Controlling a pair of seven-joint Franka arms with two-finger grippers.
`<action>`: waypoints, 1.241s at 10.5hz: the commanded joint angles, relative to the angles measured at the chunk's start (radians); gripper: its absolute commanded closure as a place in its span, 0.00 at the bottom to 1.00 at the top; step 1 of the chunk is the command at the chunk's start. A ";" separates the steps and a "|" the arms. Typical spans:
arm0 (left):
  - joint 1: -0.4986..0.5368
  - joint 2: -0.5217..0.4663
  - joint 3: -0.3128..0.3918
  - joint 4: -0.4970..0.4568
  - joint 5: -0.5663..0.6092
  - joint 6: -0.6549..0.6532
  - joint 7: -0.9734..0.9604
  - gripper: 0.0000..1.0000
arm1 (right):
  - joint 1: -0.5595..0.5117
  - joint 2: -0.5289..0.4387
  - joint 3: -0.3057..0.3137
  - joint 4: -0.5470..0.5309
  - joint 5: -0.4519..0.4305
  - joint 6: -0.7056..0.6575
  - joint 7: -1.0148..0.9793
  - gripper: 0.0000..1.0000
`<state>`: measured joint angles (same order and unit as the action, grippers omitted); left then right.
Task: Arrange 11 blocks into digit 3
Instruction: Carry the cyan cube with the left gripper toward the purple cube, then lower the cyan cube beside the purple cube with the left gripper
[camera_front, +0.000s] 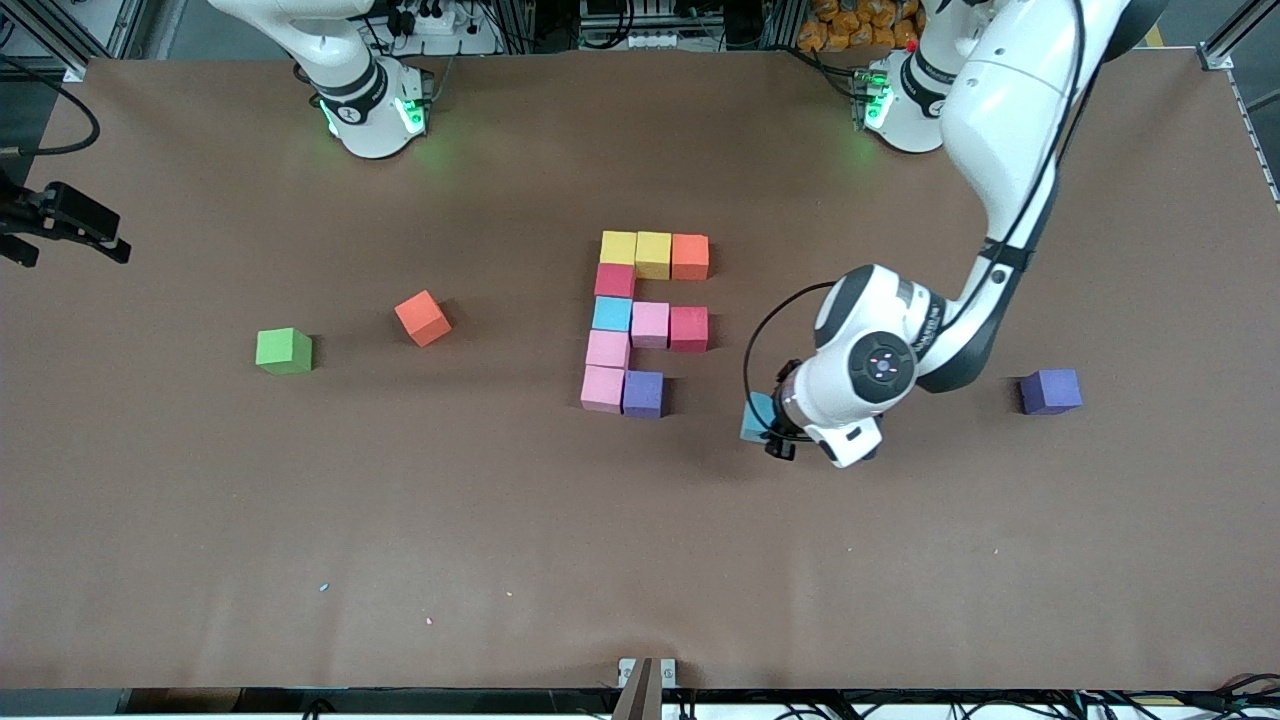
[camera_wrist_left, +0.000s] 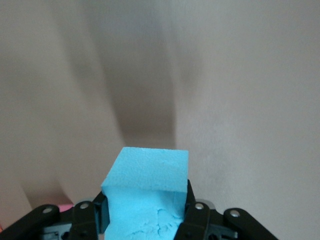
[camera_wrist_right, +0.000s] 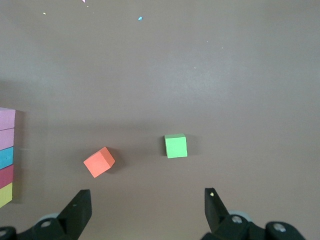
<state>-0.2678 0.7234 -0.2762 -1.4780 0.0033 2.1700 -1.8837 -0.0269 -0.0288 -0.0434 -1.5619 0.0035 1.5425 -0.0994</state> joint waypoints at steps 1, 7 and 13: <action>-0.048 0.068 0.006 0.094 -0.019 -0.013 -0.105 1.00 | -0.005 -0.002 -0.001 0.014 -0.007 -0.001 -0.006 0.00; -0.128 0.108 0.015 0.097 -0.013 0.028 -0.199 1.00 | -0.004 -0.002 -0.001 0.014 -0.005 -0.010 -0.010 0.00; -0.166 0.128 0.017 0.084 0.018 0.076 -0.196 1.00 | -0.007 -0.002 -0.001 0.013 -0.005 -0.010 -0.011 0.00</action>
<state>-0.4081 0.8331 -0.2705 -1.4100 0.0054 2.2285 -2.0701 -0.0283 -0.0289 -0.0476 -1.5563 0.0031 1.5440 -0.1001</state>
